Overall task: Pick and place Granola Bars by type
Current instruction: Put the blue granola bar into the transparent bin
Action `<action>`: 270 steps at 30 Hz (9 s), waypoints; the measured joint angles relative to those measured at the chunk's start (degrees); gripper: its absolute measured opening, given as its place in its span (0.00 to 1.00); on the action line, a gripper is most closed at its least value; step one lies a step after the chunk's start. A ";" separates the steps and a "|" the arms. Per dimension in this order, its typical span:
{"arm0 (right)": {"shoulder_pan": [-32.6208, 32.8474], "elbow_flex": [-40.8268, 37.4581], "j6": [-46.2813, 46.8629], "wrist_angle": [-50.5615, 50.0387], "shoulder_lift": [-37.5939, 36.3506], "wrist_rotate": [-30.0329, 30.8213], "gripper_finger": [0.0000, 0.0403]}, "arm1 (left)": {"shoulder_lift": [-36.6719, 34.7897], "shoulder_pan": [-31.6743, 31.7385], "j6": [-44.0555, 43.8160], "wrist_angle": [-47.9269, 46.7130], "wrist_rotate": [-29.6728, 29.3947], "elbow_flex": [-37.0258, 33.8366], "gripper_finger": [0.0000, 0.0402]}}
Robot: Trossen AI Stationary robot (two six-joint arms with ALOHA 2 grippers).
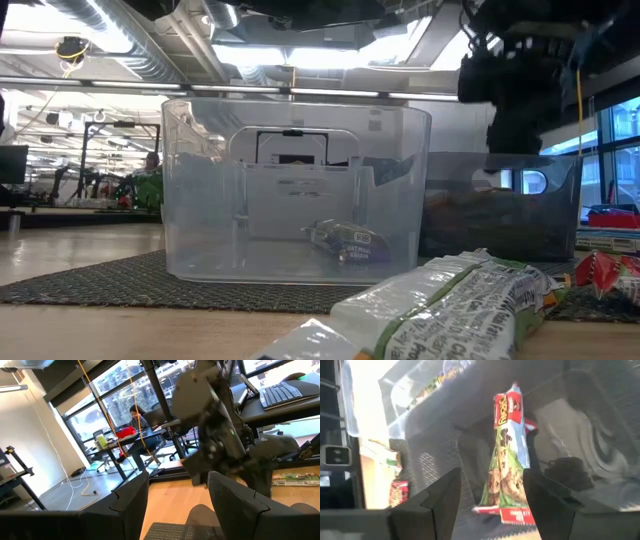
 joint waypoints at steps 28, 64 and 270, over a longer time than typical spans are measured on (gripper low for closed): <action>1.36 -6.74 18.86 -28.62 -7.41 18.94 0.53 | 0.00 0.00 -0.07 0.00 0.00 0.00 0.49; 1.34 -12.81 14.12 -22.25 -7.45 18.40 0.22 | 0.00 0.00 0.02 -0.11 0.01 0.02 0.47; 2.91 6.23 -35.44 11.54 -10.91 9.01 0.50 | -2.74 -0.67 -5.52 -74.48 33.54 13.75 0.27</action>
